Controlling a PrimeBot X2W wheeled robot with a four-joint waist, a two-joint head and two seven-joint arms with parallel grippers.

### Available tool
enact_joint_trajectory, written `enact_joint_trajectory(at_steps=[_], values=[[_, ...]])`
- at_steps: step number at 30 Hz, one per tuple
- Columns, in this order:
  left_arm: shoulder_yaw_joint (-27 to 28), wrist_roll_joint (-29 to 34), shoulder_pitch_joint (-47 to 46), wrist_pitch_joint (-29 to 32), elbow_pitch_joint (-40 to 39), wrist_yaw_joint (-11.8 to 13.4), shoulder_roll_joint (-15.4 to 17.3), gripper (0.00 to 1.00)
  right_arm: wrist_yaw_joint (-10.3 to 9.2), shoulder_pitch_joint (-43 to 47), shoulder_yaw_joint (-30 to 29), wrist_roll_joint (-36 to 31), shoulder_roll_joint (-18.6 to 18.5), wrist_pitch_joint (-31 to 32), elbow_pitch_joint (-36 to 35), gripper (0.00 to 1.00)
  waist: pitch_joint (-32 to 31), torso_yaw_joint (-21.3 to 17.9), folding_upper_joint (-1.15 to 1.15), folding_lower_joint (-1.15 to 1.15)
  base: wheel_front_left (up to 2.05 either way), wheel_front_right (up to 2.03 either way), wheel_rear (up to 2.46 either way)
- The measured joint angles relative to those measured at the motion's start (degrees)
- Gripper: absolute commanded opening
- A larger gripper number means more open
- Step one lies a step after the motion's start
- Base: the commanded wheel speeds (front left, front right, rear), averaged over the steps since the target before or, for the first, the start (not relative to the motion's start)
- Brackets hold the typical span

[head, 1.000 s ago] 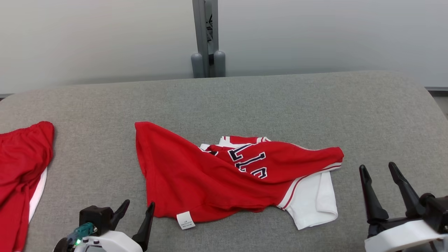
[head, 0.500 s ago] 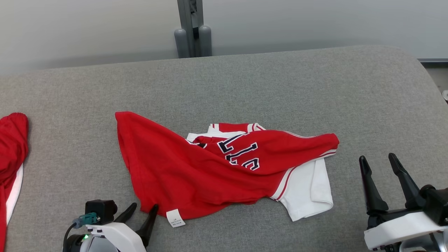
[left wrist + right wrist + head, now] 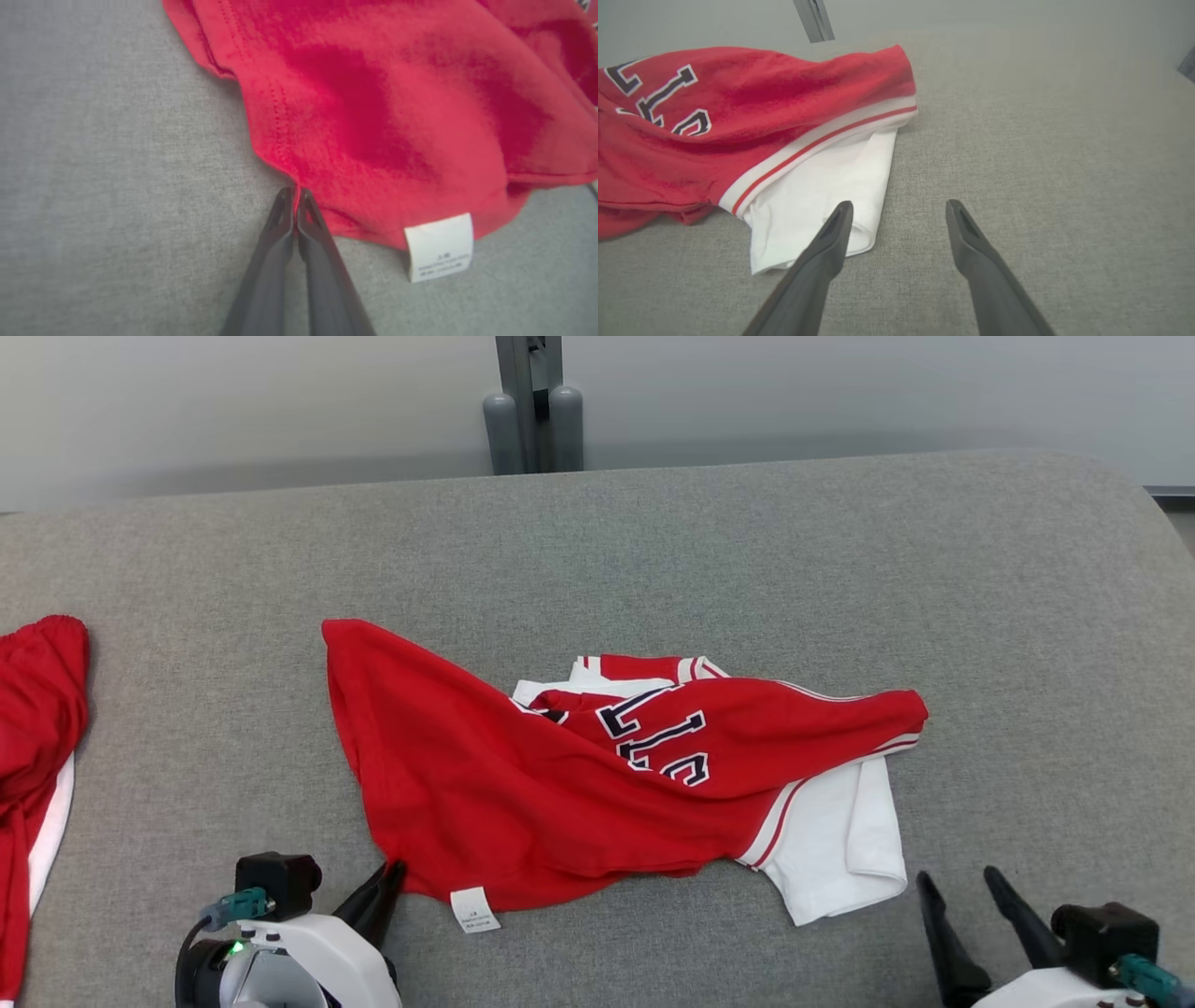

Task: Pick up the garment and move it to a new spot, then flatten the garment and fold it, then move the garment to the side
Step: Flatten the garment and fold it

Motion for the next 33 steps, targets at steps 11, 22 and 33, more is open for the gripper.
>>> enact_joint_trajectory(at_steps=[11,22,33], values=[[-0.49,0.34,-1.73,0.25,-1.01,0.45,0.24,0.00,0.00,-7.61,7.05,-4.28,-1.69,-3.77,13.71,1.00,1.85,1.23,0.00,0.00,0.00,0.00,0.00],[-0.49,0.29,-2.51,-1.43,-1.18,0.79,0.10,0.00,0.01,-11.03,3.83,-5.19,-0.78,-7.55,19.30,0.00,3.17,1.80,0.00,0.00,0.00,0.00,0.00],[2.67,4.23,-3.32,-6.30,-17.20,6.94,3.56,0.00,0.00,-12.23,-1.49,1.03,-0.30,-11.92,7.66,0.00,1.57,1.65,0.00,0.00,0.00,0.00,0.00]])
